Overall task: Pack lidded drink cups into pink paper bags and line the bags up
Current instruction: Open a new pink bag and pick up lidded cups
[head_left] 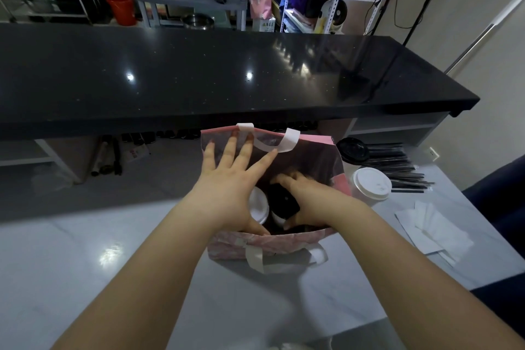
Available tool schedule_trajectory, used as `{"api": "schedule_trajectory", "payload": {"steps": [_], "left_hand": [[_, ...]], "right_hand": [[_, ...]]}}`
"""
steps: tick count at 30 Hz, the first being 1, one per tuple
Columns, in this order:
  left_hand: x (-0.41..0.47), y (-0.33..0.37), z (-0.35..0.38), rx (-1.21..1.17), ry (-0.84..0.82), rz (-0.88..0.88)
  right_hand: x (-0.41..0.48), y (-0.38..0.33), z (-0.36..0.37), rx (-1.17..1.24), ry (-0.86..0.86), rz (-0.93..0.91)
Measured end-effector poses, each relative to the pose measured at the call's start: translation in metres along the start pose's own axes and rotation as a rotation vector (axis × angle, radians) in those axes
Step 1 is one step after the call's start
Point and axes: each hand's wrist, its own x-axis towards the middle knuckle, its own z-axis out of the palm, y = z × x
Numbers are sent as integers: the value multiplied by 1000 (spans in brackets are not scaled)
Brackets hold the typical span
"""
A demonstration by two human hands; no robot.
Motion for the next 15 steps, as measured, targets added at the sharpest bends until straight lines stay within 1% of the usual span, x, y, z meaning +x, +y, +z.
{"api": "schedule_trajectory", "payload": {"steps": [4, 8, 15], "left_hand": [[-1, 2, 1, 15, 8, -7], [-2, 3, 3, 27, 28, -26], [-6, 5, 9, 56, 55, -57]], "right_hand": [[3, 3, 6, -5, -4, -30], [6, 7, 19, -138, -11, -21], [15, 13, 28, -230, 1, -55]]}}
